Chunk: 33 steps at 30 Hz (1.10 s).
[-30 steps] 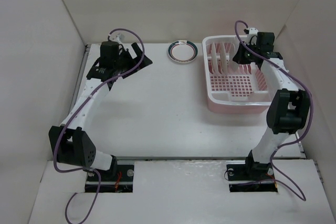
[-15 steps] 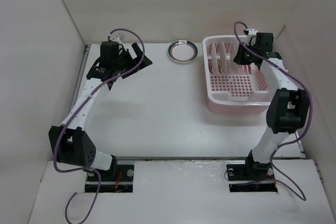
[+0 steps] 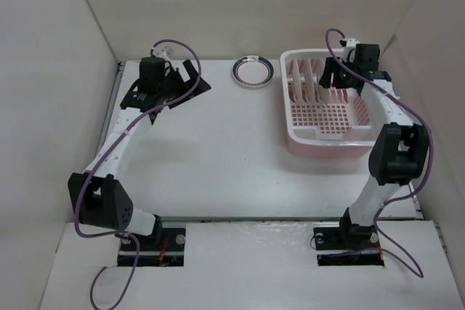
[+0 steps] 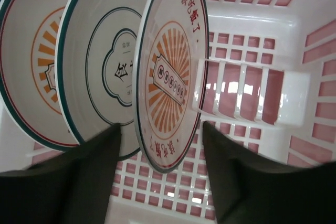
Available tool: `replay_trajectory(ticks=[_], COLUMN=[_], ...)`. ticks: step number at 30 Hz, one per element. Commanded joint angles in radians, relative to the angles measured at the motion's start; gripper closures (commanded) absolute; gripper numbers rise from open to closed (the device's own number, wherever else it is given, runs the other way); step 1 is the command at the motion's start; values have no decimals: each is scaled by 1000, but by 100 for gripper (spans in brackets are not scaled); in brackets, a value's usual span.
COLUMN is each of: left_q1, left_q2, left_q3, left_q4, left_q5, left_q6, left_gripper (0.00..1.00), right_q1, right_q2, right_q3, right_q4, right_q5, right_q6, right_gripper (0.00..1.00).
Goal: Load the plates into the dish rack
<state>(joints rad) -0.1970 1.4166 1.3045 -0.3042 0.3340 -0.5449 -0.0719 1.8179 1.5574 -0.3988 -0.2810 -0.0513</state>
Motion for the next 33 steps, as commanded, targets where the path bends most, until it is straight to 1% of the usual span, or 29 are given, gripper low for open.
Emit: replay_trajectory(ticks=[1, 3, 4, 5, 6, 7, 10, 13, 14, 15, 16, 17, 18, 20, 21, 24, 25, 26, 27, 28, 31, 32, 33], left_q1=[-1, -1, -1, -1, -1, -1, -1, -1, -1, -1, -1, -1, -1, -10, -10, -28, -28, -38, -47, -47, -56, -56, -56], left_q2=[1, 27, 54, 70, 83, 97, 171, 281, 347, 381, 413, 438, 479, 522, 575, 660, 712, 738, 763, 815, 893, 947, 970], left_q3=[12, 3, 2, 2, 2, 2, 15, 33, 33, 44, 44, 44, 21, 21, 35, 142, 169, 229, 258, 286, 389, 413, 465], left_q4=[40, 68, 68, 80, 92, 115, 178, 247, 301, 330, 362, 413, 550, 646, 690, 709, 718, 731, 731, 731, 741, 741, 741], left_q5=[13, 13, 13, 13, 13, 13, 45, 106, 129, 148, 164, 219, 241, 256, 257, 225, 214, 214, 177, 163, 123, 114, 103], left_q6=[23, 14, 4, 3, 3, -7, -16, -55, -70, -87, -134, -167, -202, -280, -297, -358, -372, -383, -395, -424, -484, -504, -539], left_gripper=[0, 0, 0, 0, 0, 0, 0, 0, 0, 0, 0, 0, 0, 0, 0, 0, 0, 0, 0, 0, 0, 1, 1], right_q1=[-3, -3, -3, -3, -3, -12, -12, -12, -12, -12, 4, 15, 42, 85, 128, 185, 219, 239, 263, 317, 395, 446, 467], right_q2=[-95, -147, -164, -198, -215, -230, -302, -383, -402, -422, -463, -483, -505, -558, -574, -621, -632, -641, -663, -675, -729, -738, -738], right_q3=[94, 119, 130, 150, 162, 173, 194, 167, 158, 145, 136, 127, 127, 118, 118, 118, 118, 118, 103, 90, 37, 36, 27], right_q4=[-8, -23, -23, -34, -46, -46, -57, -20, -9, 0, 18, 29, 29, 38, 28, 3, -9, -9, -9, -9, 2, 2, -14], right_q5=[46, 69, 89, 100, 114, 141, 141, 30, -65, -92, -110, -135, -170, -170, -158, -133, -120, -119, -109, -68, -11, 32, 51], right_q6=[24, 33, 33, 42, 42, 54, 103, 169, 169, 179, 197, 197, 197, 197, 197, 197, 197, 197, 208, 221, 232, 232, 232], right_gripper=[28, 21, 16, 8, 7, 0, 0, 0, 0, 0, 0, 0, 0, 0, 0, 0, 0, 0, 0, 0, 0, 0, 0])
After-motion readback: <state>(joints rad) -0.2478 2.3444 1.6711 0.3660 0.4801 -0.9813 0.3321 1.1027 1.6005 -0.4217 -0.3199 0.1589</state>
